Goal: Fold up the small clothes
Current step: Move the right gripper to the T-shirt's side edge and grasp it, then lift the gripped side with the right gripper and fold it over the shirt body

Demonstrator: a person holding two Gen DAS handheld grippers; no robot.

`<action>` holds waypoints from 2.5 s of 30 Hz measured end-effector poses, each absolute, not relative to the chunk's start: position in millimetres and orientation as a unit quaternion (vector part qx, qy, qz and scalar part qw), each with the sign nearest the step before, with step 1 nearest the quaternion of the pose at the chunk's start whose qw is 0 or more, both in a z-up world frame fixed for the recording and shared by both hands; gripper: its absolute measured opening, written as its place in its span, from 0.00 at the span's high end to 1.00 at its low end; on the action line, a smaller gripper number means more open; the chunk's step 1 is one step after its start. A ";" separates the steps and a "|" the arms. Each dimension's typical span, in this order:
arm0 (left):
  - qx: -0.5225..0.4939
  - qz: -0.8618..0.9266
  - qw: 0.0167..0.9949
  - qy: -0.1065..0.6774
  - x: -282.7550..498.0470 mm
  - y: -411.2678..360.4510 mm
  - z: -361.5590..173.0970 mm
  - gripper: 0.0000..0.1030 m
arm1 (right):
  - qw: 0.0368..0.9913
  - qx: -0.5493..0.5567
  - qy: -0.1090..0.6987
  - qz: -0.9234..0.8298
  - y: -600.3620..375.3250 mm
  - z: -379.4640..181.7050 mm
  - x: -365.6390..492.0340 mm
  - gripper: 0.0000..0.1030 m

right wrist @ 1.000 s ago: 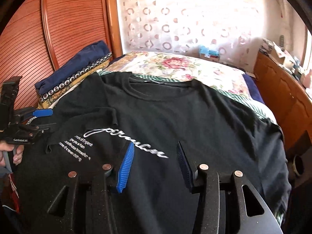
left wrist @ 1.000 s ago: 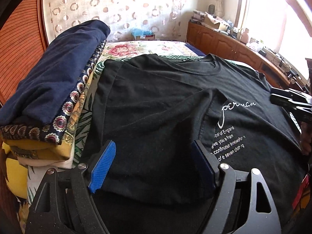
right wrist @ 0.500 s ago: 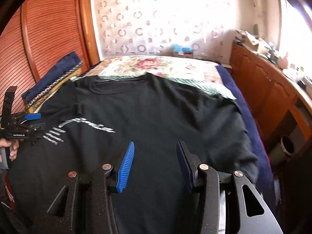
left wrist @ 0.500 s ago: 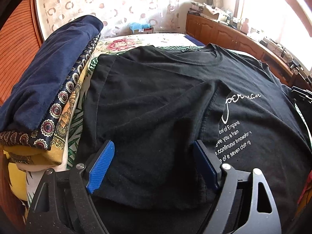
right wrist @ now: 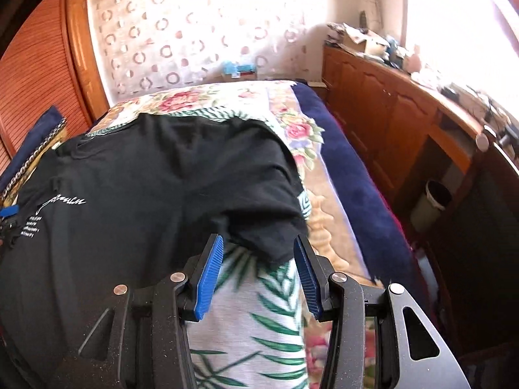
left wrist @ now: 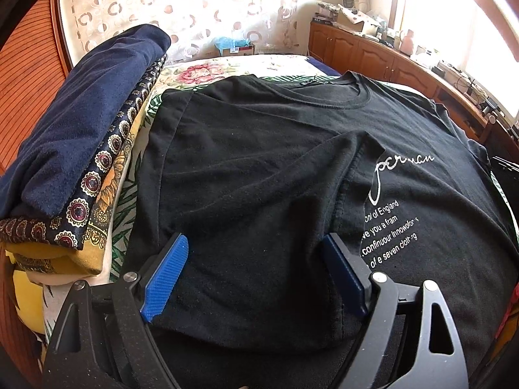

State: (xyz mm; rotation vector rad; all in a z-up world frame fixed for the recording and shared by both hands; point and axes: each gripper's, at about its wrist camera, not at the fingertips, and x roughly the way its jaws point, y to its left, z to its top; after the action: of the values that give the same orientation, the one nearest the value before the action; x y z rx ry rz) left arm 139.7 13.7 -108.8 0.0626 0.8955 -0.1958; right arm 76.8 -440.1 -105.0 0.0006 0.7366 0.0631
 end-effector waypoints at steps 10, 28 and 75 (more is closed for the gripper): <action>0.031 -0.094 0.896 0.432 140.4 13.5 -108.4 0.17 | 0.929 0.025 0.369 0.026 -446.4 -100.8 93.0 0.54; 0.031 -0.094 0.896 0.432 140.5 13.4 -108.7 0.17 | 0.921 0.021 0.385 0.047 -450.3 -107.0 124.0 0.87; 0.031 -0.093 0.897 0.431 141.0 13.5 -108.8 0.17 | 0.929 -0.023 0.367 0.041 -402.6 -103.8 130.7 0.64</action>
State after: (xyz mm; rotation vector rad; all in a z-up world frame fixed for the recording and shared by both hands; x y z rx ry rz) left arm 141.0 13.5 -108.8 0.0634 0.8936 -0.1920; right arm 130.7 -402.6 -103.8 -0.0467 0.7524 0.0850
